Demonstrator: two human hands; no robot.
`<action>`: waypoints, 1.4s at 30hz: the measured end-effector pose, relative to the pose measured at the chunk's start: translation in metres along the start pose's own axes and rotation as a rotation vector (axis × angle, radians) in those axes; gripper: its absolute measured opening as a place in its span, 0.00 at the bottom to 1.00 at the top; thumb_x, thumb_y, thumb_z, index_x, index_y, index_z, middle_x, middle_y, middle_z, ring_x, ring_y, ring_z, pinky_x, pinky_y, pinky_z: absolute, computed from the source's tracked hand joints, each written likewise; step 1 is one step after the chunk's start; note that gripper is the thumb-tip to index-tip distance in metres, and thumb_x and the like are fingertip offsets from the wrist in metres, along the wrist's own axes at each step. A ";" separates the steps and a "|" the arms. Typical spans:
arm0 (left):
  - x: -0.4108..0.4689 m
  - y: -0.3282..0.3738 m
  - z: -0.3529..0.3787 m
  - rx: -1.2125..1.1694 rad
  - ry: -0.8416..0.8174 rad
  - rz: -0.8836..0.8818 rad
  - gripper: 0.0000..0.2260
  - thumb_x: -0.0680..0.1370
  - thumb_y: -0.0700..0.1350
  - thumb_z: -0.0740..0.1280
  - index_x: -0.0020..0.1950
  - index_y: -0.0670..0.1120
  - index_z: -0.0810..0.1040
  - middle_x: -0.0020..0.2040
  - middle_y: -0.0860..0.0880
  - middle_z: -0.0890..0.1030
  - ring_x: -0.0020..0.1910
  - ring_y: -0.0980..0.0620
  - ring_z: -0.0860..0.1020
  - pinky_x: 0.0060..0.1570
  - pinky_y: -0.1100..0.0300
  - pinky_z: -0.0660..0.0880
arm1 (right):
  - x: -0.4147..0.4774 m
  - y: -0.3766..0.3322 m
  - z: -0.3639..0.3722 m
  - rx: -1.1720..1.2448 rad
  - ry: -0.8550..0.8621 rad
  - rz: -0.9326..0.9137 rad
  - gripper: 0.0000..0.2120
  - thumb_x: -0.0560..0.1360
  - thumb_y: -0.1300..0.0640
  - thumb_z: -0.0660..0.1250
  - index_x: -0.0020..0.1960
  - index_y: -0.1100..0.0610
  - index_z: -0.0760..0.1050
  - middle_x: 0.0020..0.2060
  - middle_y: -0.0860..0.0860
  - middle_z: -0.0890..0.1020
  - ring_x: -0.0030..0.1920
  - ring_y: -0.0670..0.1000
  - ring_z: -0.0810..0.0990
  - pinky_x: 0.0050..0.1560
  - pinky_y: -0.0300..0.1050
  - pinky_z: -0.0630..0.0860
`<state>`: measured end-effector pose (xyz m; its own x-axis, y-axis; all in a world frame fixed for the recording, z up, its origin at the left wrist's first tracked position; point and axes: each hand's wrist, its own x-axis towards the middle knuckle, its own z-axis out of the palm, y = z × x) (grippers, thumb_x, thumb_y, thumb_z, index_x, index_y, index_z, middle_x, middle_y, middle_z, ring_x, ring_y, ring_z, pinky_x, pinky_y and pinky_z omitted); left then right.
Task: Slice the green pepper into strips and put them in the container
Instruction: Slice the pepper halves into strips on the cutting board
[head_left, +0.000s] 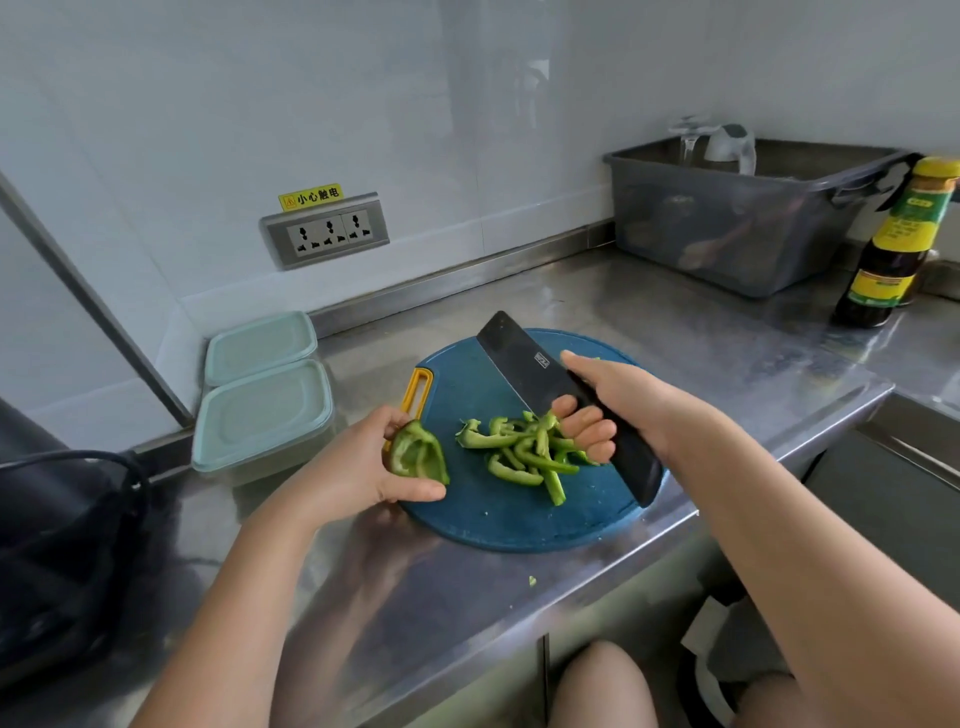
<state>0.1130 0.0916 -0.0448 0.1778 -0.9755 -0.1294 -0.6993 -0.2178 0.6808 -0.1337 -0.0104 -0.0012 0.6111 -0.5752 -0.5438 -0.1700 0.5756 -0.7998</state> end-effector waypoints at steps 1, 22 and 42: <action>0.000 0.001 0.001 0.002 0.001 0.009 0.42 0.53 0.62 0.80 0.63 0.57 0.68 0.60 0.53 0.73 0.57 0.54 0.76 0.62 0.54 0.72 | -0.002 0.001 -0.002 -0.041 0.021 -0.013 0.25 0.79 0.37 0.51 0.34 0.56 0.64 0.20 0.47 0.63 0.16 0.45 0.60 0.15 0.34 0.60; -0.003 0.006 -0.002 0.079 0.018 0.035 0.28 0.56 0.69 0.71 0.47 0.51 0.82 0.36 0.50 0.81 0.33 0.57 0.75 0.37 0.57 0.71 | -0.032 0.098 0.074 -1.116 0.387 -0.539 0.27 0.78 0.37 0.44 0.30 0.55 0.59 0.27 0.51 0.65 0.34 0.57 0.66 0.39 0.50 0.66; -0.012 0.019 -0.006 0.021 -0.021 0.148 0.07 0.68 0.49 0.77 0.41 0.61 0.83 0.40 0.49 0.82 0.38 0.53 0.73 0.44 0.51 0.74 | -0.034 0.112 0.085 -1.129 0.395 -0.452 0.26 0.76 0.35 0.41 0.33 0.54 0.59 0.30 0.50 0.66 0.39 0.57 0.68 0.40 0.48 0.65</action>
<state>0.1015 0.0990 -0.0256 0.0570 -0.9974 -0.0438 -0.7311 -0.0716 0.6785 -0.1072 0.1231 -0.0510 0.5492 -0.8341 -0.0509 -0.6857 -0.4149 -0.5981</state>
